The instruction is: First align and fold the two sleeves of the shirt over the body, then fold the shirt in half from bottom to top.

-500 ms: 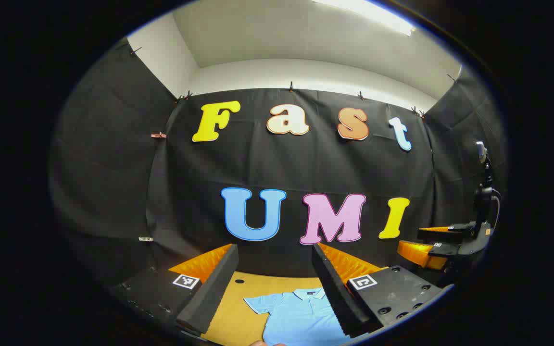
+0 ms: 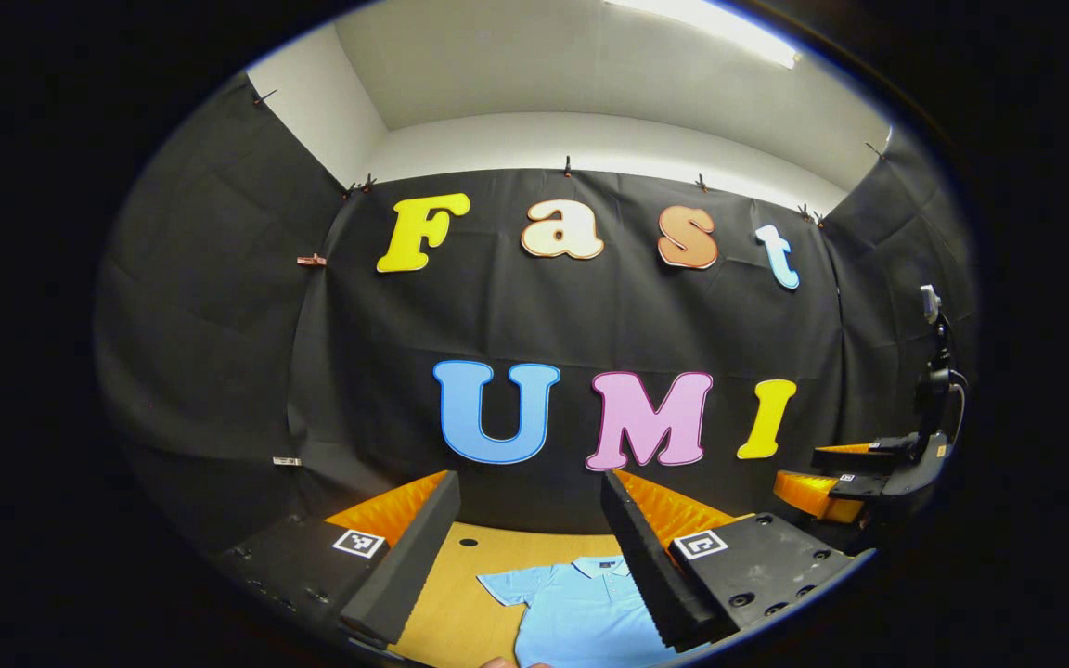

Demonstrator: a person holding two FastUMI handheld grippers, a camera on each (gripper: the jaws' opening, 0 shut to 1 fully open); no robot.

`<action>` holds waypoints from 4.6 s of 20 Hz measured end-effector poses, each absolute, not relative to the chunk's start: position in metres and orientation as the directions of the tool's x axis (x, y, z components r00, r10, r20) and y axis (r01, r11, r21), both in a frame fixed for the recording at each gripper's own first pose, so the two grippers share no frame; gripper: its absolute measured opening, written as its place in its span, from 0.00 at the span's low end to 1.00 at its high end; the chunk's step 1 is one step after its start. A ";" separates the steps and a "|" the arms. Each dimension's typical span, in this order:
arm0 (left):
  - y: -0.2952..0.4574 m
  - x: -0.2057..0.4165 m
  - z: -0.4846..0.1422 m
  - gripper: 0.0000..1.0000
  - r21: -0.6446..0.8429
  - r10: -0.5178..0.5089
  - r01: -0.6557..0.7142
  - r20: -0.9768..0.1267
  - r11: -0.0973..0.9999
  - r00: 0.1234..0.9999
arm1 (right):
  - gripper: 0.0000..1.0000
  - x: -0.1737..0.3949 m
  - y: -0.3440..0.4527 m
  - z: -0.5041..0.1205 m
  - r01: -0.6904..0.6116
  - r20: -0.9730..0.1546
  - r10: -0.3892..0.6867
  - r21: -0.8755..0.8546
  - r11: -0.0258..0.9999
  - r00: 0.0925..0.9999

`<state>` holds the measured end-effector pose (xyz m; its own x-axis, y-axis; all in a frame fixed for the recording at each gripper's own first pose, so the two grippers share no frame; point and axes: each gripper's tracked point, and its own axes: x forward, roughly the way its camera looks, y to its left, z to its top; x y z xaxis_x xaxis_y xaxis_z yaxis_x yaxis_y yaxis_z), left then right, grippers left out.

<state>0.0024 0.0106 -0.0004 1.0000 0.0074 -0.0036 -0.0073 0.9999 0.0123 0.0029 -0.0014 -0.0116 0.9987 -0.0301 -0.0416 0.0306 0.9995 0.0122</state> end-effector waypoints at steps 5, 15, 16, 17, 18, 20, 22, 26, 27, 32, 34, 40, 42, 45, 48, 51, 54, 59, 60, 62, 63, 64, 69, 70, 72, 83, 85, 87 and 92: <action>0.019 0.001 -0.001 0.92 0.012 0.018 -0.018 -0.007 1.000 1.000 | 0.97 0.006 0.000 -0.014 0.036 -0.052 -0.035 0.009 0.999 0.998; 0.034 -0.003 -0.003 0.97 0.014 0.030 -0.030 -0.015 0.999 0.999 | 0.97 0.012 0.006 -0.014 0.044 -0.070 -0.043 0.007 0.999 0.997; 0.036 -0.004 -0.003 0.92 0.019 0.029 -0.028 -0.015 0.999 0.999 | 0.97 0.013 0.007 -0.014 0.046 -0.070 -0.046 0.008 0.999 0.997; 0.038 -0.005 -0.002 0.97 0.022 0.027 -0.026 -0.012 0.999 1.000 | 0.97 0.015 0.009 -0.015 0.049 -0.072 -0.048 0.009 0.999 0.996; 0.040 -0.007 -0.002 0.97 0.023 0.025 -0.025 -0.011 0.999 1.000 | 0.99 0.015 0.011 -0.016 0.051 -0.076 -0.051 0.010 0.999 0.996; 0.044 -0.009 0.000 0.97 0.023 0.023 -0.022 -0.010 0.999 1.000 | 0.97 0.015 0.017 -0.017 0.053 -0.079 -0.052 0.012 0.998 0.995; 0.050 -0.012 0.000 0.97 0.027 0.026 -0.026 -0.006 0.999 1.000 | 0.97 0.016 0.023 -0.019 0.052 -0.084 -0.051 0.012 0.999 0.995; 0.061 -0.019 0.003 0.97 0.029 0.031 -0.031 -0.004 0.999 1.000 | 0.97 0.023 0.029 -0.021 0.054 -0.097 -0.052 0.009 0.999 0.994; 0.064 -0.021 0.005 0.97 0.032 0.034 -0.034 0.000 0.999 0.999 | 0.97 0.025 0.028 -0.022 0.056 -0.099 -0.055 0.007 0.998 0.994; 0.073 -0.024 0.003 0.93 0.027 0.040 -0.040 -0.002 0.999 0.999 | 0.97 0.039 0.025 -0.037 0.048 -0.140 -0.049 -0.006 0.999 0.989; 0.077 -0.021 0.000 0.97 0.031 0.049 -0.049 -0.007 0.998 0.999 | 0.97 0.049 0.021 -0.048 0.047 -0.163 -0.048 -0.011 0.999 0.986; 0.080 0.005 -0.020 0.97 0.022 0.056 -0.055 -0.034 0.998 0.998 | 0.97 0.088 -0.005 -0.097 0.069 -0.264 -0.048 0.071 0.995 0.963; 0.076 0.021 -0.024 0.97 0.028 0.050 -0.049 -0.022 0.998 0.999 | 0.97 0.105 -0.033 -0.124 0.119 -0.316 -0.075 0.122 0.985 0.946; 0.062 0.048 -0.038 0.97 0.014 0.024 -0.023 -0.032 1.000 0.999 | 0.97 0.126 -0.092 -0.183 0.218 -0.429 -0.135 0.152 0.964 0.893; 0.045 0.085 -0.060 0.97 0.020 -0.014 0.015 -0.076 1.000 0.997 | 0.98 0.139 -0.148 -0.261 0.307 -0.567 -0.163 0.168 0.937 0.808; 0.030 0.124 -0.075 0.98 0.018 -0.018 0.020 -0.094 1.000 0.995 | 0.99 0.152 -0.183 -0.340 0.369 -0.693 -0.140 0.193 0.909 0.707; 0.012 0.156 -0.093 0.97 0.025 -0.026 0.029 -0.126 0.999 0.992 | 0.98 0.171 -0.208 -0.400 0.389 -0.754 -0.127 0.181 0.903 0.644; -0.002 0.186 -0.120 0.98 0.063 -0.008 0.021 -0.189 0.998 0.982 | 0.98 0.190 -0.227 -0.489 0.410 -0.838 -0.109 0.144 0.900 0.535; -0.005 0.191 -0.125 0.98 0.057 -0.009 0.021 -0.198 0.998 0.980 | 0.98 0.192 -0.231 -0.504 0.411 -0.847 -0.113 0.132 0.902 0.519; -0.008 0.200 -0.137 0.97 0.047 -0.017 0.029 -0.227 0.998 0.974 | 0.98 0.193 -0.232 -0.523 0.429 -0.868 -0.111 0.125 0.895 0.484; -0.007 0.204 -0.142 0.98 0.046 -0.017 0.029 -0.240 0.999 0.971 | 0.98 0.188 -0.230 -0.530 0.440 -0.887 -0.100 0.123 0.889 0.452; -0.006 0.209 -0.143 0.98 0.043 -0.019 0.030 -0.246 0.999 0.969 | 0.98 0.194 -0.239 -0.527 0.432 -0.866 -0.137 0.098 0.897 0.481; 0.012 0.222 -0.145 0.97 0.024 -0.039 0.046 -0.249 0.999 0.968 | 0.05 0.197 -0.234 -0.533 0.482 -0.882 -0.146 0.101 0.870 0.449; 0.017 0.222 -0.144 0.97 0.028 -0.040 0.048 -0.247 0.998 0.968 | 0.02 0.201 -0.231 -0.526 0.498 -0.876 -0.137 0.129 0.858 0.463; 0.030 0.224 -0.145 0.97 0.033 -0.038 0.048 -0.244 0.998 0.969 | 0.02 0.219 -0.229 -0.502 0.500 -0.837 -0.141 0.174 0.848 0.530; 0.089 0.241 -0.201 0.93 -0.017 -0.002 -0.003 -0.331 1.000 0.944 | 0.07 0.259 -0.065 -0.470 0.251 -0.792 0.171 0.379 0.891 0.586; 0.096 0.246 -0.218 0.98 -0.042 0.001 -0.018 -0.359 0.999 0.933 | 0.22 0.255 -0.052 -0.487 0.210 -0.810 0.176 0.344 0.915 0.559; 0.103 0.253 -0.240 0.98 -0.037 0.013 -0.030 -0.394 0.999 0.919 | 0.62 0.256 -0.046 -0.486 0.178 -0.805 0.176 0.328 0.928 0.566; 0.102 0.283 -0.307 0.98 -0.062 -0.021 -0.012 -0.496 0.998 0.868 | 0.98 0.251 -0.060 -0.434 0.159 -0.749 0.179 0.356 0.921 0.637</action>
<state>0.2826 0.1020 -0.3071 0.8683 -0.0207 -0.4956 -0.0115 0.9980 -0.0619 0.2511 -0.0603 -0.4339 0.6374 0.1794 -0.7494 0.1591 0.9209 0.3558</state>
